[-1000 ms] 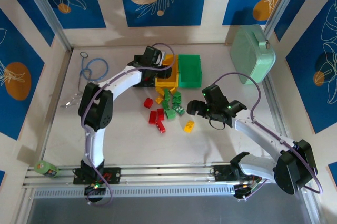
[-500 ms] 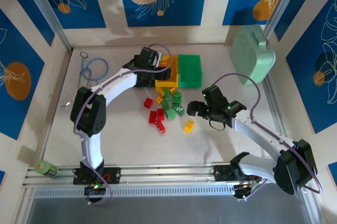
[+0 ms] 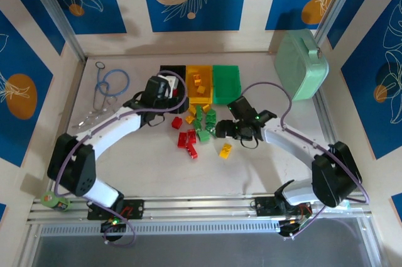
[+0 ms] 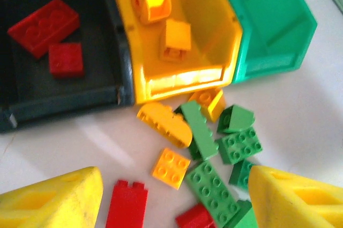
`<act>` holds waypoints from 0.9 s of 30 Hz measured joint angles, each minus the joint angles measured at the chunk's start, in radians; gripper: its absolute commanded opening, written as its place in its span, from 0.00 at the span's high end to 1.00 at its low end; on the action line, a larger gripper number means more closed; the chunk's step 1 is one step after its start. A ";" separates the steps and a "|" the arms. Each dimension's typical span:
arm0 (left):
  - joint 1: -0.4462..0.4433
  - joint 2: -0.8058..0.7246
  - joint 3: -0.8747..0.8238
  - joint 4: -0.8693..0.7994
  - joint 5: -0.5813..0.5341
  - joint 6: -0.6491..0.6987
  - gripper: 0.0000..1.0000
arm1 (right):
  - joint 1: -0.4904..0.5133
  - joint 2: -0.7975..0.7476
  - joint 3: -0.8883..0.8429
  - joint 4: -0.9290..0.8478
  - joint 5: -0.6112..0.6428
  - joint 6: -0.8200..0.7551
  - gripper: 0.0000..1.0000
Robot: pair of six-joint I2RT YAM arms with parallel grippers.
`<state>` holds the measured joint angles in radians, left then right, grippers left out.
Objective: Sort the legos into containers by color
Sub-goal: Pick up the lego from the center of the table.
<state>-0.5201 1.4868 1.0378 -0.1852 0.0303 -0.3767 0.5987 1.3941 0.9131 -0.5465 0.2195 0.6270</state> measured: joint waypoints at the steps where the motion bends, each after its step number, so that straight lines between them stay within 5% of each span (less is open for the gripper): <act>1: 0.000 -0.021 -0.027 0.000 -0.005 -0.006 0.29 | 0.002 0.021 0.017 -0.001 -0.001 -0.012 0.22; 14: 0.000 -0.310 -0.265 -0.019 -0.077 -0.011 0.29 | 0.000 0.361 0.274 -0.066 -0.056 -0.206 0.29; 27: 0.000 -0.412 -0.351 -0.045 -0.122 -0.018 0.30 | 0.011 0.469 0.337 -0.103 -0.040 -0.243 0.38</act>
<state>-0.5201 1.0748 0.6872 -0.2306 -0.0914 -0.3950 0.6098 1.8633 1.2499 -0.6491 0.1799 0.3840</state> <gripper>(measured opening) 0.700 0.617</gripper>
